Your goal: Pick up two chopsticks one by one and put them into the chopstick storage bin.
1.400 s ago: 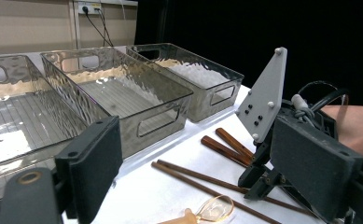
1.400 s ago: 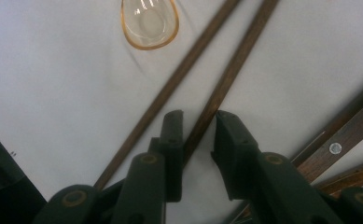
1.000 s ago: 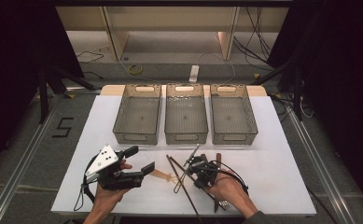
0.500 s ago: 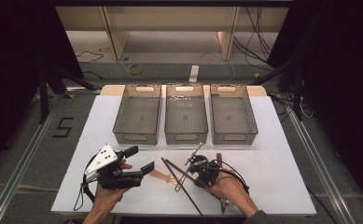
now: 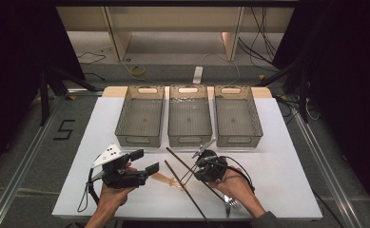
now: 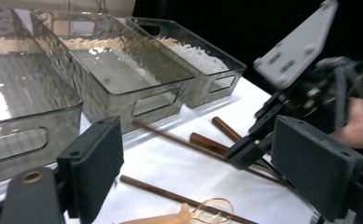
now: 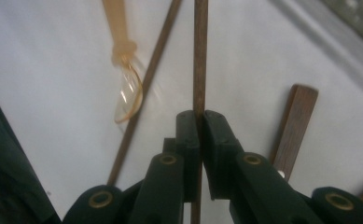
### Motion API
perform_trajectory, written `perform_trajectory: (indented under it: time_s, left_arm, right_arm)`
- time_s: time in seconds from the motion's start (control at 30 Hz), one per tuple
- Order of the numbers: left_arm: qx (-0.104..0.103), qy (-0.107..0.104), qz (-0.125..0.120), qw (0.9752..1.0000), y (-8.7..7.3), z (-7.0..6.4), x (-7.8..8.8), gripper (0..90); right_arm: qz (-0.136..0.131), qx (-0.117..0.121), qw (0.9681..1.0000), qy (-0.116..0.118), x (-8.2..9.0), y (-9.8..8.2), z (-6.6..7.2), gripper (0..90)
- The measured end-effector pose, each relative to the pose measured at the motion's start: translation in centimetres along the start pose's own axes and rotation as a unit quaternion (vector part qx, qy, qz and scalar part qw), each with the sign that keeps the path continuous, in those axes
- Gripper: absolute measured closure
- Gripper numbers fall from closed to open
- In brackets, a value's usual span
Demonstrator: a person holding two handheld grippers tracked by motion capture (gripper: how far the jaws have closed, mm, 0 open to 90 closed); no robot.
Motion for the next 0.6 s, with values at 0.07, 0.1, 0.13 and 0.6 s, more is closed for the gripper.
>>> perform_trajectory:
  time_s: [0.07, 0.1, 0.13, 0.6]
  left_arm:
    - [0.015, 0.003, 0.01, 0.9998, -0.1, 0.0, -0.5, 16.9]
    - [0.017, 0.003, 0.016, 0.9997, -0.2, -0.1, -0.7, 17.2]
    - [0.015, 0.003, 0.018, 0.9997, -0.2, -0.5, -0.9, 17.5]
    - [0.097, -0.032, 0.055, 0.9932, 0.7, -2.4, -4.8, 24.8]
  right_arm:
    - [-0.02, 0.006, 0.9998, -0.001, 0.7, 0.5, 0.2, 85.6]
    - [-0.031, 0.009, 0.9995, -0.001, 1.0, 0.8, 0.3, 85.6]
    - [-0.039, 0.013, 0.9991, -0.001, 1.3, 1.1, 0.5, 85.6]
    - [-0.101, 0.053, 0.9935, 0.007, 3.5, 3.0, 2.7, 85.5]
Point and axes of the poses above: each handheld gripper's, and its own axes: x roughly backward along the jaws, y roughly out of its top, z roughly to its left, the point moved 9 cm from there along -x, roughly forward along the jaws, and after that the axes turned 11 degrees about y, right-handed, at the moved point
